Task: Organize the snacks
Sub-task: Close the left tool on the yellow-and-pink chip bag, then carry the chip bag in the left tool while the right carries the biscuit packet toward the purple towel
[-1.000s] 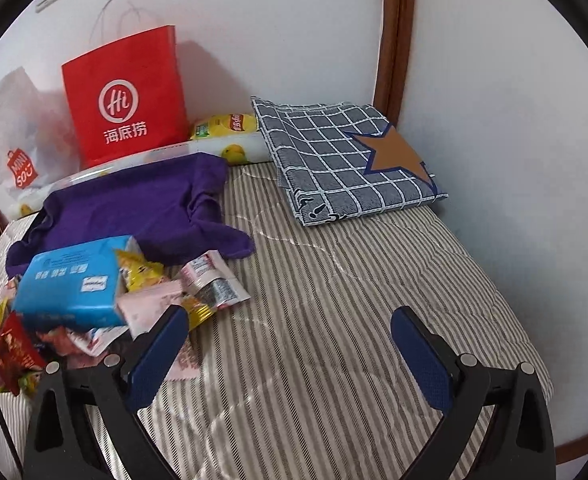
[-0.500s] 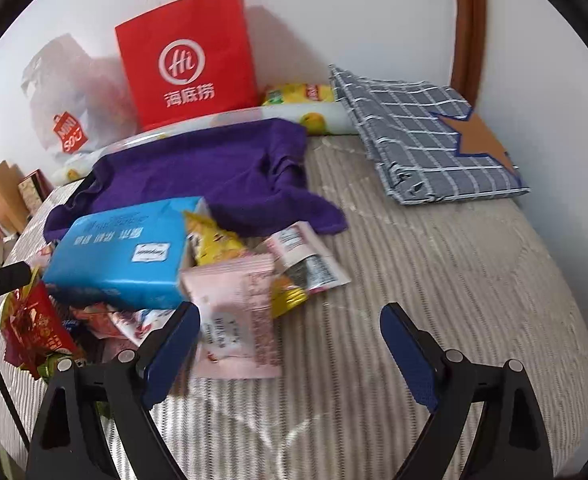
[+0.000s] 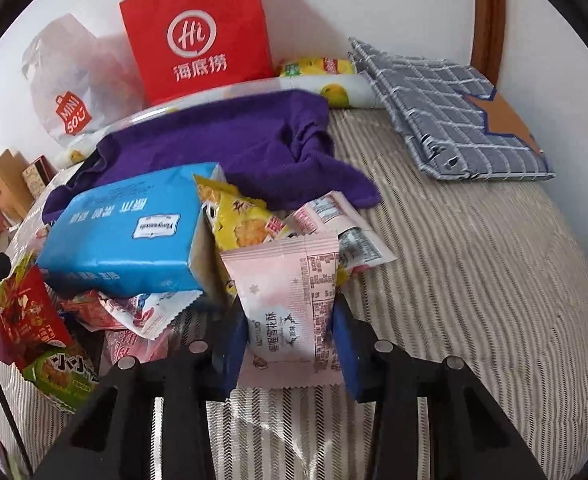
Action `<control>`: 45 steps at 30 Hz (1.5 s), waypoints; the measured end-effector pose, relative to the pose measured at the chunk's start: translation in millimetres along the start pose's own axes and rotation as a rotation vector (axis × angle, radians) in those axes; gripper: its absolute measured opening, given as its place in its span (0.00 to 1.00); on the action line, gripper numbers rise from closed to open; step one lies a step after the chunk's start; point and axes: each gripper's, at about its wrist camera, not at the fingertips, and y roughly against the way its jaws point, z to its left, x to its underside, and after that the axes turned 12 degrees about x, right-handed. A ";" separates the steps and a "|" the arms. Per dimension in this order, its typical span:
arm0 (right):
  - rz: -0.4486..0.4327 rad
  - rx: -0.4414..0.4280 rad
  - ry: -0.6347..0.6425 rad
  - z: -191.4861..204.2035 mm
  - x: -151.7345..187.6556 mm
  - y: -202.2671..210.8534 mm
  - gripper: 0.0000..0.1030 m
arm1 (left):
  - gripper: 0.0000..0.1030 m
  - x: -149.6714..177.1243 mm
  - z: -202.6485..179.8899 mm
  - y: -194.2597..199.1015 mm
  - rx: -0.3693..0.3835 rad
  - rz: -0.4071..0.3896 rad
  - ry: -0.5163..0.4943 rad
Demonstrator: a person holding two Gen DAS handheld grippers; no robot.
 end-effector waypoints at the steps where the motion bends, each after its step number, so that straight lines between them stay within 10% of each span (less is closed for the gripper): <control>1: -0.008 0.005 0.005 -0.5 0.2 3.3 0.37 | 0.82 0.9 3.8 1.4 -0.001 0.001 -0.001; 26: -0.014 0.083 -0.008 -13.8 21.1 32.2 0.37 | 0.85 24.6 20.0 -25.8 0.093 0.103 0.108; 33: -0.033 0.087 0.009 -6.1 25.0 45.2 0.37 | 0.57 29.2 14.5 -11.8 0.151 0.087 0.073; 45: -0.089 0.088 0.009 1.4 34.1 81.4 0.37 | 0.55 42.7 15.4 33.6 0.144 0.020 0.043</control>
